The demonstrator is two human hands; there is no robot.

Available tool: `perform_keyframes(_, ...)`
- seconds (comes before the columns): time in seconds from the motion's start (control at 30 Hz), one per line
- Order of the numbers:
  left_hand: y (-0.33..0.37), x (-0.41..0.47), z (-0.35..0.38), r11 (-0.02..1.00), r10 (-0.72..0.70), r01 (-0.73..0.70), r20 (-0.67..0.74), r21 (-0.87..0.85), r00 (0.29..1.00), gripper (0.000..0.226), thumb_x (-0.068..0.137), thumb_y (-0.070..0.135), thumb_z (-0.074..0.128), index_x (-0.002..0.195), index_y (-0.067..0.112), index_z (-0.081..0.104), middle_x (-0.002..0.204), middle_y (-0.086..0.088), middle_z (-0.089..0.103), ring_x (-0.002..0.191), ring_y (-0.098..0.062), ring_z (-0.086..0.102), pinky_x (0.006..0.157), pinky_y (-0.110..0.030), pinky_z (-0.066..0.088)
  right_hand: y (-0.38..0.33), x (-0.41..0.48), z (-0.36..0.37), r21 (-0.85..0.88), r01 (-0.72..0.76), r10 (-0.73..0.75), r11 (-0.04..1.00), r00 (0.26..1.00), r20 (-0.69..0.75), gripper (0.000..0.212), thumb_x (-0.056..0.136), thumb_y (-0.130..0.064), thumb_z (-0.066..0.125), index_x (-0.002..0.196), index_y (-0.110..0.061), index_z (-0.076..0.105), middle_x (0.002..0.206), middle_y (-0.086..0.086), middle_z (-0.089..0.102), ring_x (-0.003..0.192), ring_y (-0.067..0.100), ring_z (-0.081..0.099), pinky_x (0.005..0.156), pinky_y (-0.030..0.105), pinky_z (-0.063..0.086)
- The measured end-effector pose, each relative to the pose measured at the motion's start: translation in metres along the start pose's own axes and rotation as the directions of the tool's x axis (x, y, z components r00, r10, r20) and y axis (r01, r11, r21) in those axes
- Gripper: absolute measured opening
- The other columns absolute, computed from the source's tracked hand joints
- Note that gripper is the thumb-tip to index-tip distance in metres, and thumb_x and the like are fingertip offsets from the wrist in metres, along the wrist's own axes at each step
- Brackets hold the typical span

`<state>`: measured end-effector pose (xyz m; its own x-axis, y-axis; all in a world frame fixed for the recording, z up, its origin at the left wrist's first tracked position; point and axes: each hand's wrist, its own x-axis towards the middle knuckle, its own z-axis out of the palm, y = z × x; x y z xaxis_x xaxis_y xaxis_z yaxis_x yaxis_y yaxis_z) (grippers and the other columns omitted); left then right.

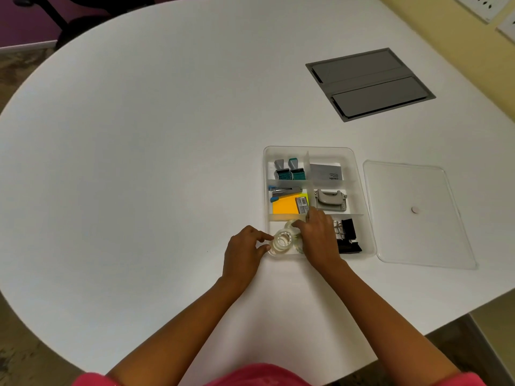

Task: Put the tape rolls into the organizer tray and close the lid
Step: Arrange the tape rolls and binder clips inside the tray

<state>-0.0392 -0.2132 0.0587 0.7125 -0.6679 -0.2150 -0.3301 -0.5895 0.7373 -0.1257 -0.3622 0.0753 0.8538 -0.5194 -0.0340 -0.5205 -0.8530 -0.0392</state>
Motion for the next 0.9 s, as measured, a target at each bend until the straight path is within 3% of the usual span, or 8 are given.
perform_keyframes(0.2,0.000,-0.001,-0.002,1.000,0.009,-0.009,-0.009,0.028,1.000,0.025,0.083,0.029,0.066,0.108,0.025,0.070,0.104,-0.001,0.064,0.095,-0.018,0.060,0.088,-0.033,0.050,0.001,0.001,0.001,-0.102,0.049,-0.043,0.994,0.997,0.059,0.021,0.052,-0.006,0.090,0.058,-0.006,0.071,0.072,0.015,0.066,0.059,0.027,0.062,0.053,0.031,0.047)
perform_keyframes(0.4,-0.002,-0.001,0.000,0.999,-0.004,0.004,0.000,0.038,1.000,0.026,0.085,0.029,0.064,0.110,0.025,0.069,0.108,-0.002,0.062,0.097,-0.019,0.058,0.087,-0.030,0.049,0.013,-0.010,0.002,-0.100,0.028,-0.024,0.995,0.999,0.034,0.023,0.052,-0.007,0.091,0.059,-0.004,0.070,0.070,0.014,0.062,0.060,0.028,0.060,0.052,0.031,0.047)
perform_keyframes(0.57,-0.003,-0.001,0.000,0.999,-0.008,0.008,0.007,0.037,1.000,0.026,0.085,0.031,0.065,0.110,0.028,0.068,0.109,-0.001,0.060,0.097,-0.018,0.058,0.087,-0.030,0.049,0.018,-0.023,0.005,-0.067,0.032,-0.029,0.997,0.999,0.034,0.026,0.049,0.003,0.088,0.051,-0.002,0.063,0.061,0.013,0.054,0.053,0.028,0.052,0.047,0.029,0.037)
perform_keyframes(0.73,-0.003,0.000,0.001,0.999,-0.028,0.028,0.013,0.036,1.000,0.025,0.084,0.031,0.065,0.109,0.030,0.068,0.113,0.000,0.059,0.099,-0.017,0.057,0.086,-0.028,0.047,0.020,-0.029,0.007,0.051,-0.058,0.054,0.997,0.995,0.087,0.018,0.061,0.003,0.080,0.062,-0.003,0.064,0.071,0.018,0.059,0.062,0.035,0.058,0.051,0.036,0.043)
perform_keyframes(0.9,-0.001,-0.001,0.001,0.999,-0.031,0.030,0.028,0.042,0.999,0.026,0.084,0.030,0.066,0.110,0.028,0.067,0.118,0.000,0.059,0.095,-0.019,0.059,0.090,-0.034,0.050,0.016,-0.028,0.007,-0.009,-0.047,0.047,0.999,0.993,0.104,0.025,0.050,0.003,0.088,0.055,-0.002,0.064,0.071,0.016,0.057,0.058,0.031,0.054,0.045,0.032,0.043)
